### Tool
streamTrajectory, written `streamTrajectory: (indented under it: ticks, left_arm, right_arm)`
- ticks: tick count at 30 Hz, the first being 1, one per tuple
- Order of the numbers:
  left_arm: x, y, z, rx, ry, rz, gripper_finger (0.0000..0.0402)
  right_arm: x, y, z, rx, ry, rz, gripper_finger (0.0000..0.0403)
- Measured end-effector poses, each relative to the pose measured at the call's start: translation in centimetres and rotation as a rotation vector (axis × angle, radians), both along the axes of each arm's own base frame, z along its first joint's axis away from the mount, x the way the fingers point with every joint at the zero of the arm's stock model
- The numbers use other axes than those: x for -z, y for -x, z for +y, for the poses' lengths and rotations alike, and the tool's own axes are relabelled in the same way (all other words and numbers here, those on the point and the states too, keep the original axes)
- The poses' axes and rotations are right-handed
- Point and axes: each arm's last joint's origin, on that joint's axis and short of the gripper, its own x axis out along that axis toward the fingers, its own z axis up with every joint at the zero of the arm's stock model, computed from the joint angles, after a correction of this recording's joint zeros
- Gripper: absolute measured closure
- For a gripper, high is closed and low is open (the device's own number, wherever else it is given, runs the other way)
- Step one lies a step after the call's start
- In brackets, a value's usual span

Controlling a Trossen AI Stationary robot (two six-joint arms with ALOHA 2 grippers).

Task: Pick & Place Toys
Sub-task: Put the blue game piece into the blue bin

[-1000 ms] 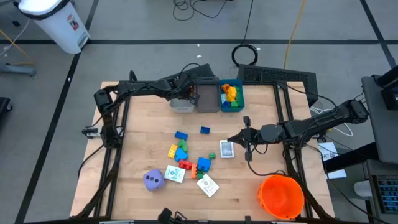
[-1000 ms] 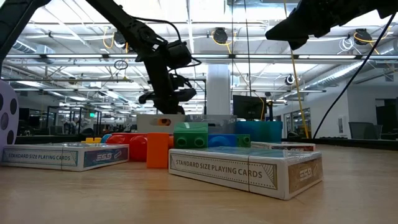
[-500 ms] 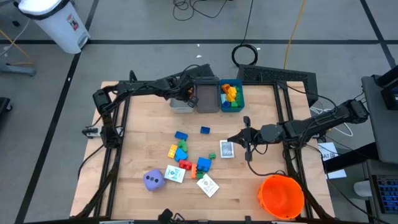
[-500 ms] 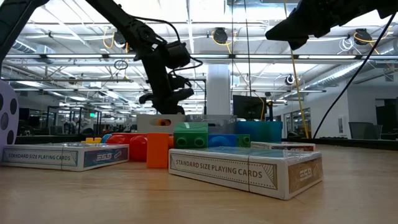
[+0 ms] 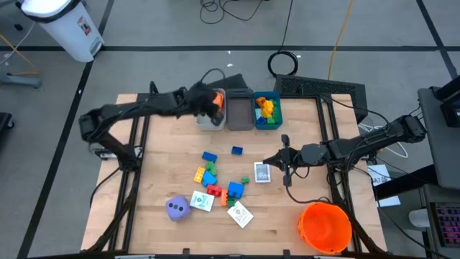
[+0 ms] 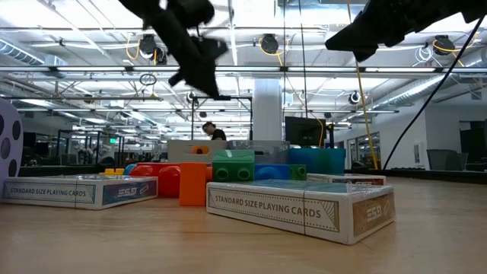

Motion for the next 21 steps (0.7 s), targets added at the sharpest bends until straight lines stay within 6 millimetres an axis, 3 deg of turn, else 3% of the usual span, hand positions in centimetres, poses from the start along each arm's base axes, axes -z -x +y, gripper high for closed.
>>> streamTrajectory:
  ticks: [4,9,15,21]
  left_arm:
    - [-0.2,1.0,-4.3,0.137,-0.091,-0.177,0.0353]
    - [2.0,4.4,-8.3,0.306,-0.134,-0.418,0.0353]
    - [3.7,8.2,-10.4,0.373,-0.170,-0.606,0.0353]
    - [3.0,9.7,-10.6,0.358,-0.200,-0.678,0.0353]
  right_arm:
    - [0.1,0.0,0.0,0.006,-0.028,0.009,0.0403]
    - [0.2,0.1,0.0,0.014,-0.045,0.017,0.0401]
    - [0.3,-1.3,0.4,0.008,-0.050,-0.059,0.0385]
    - [2.8,-4.0,1.3,-0.040,-0.008,-0.079,0.0309]
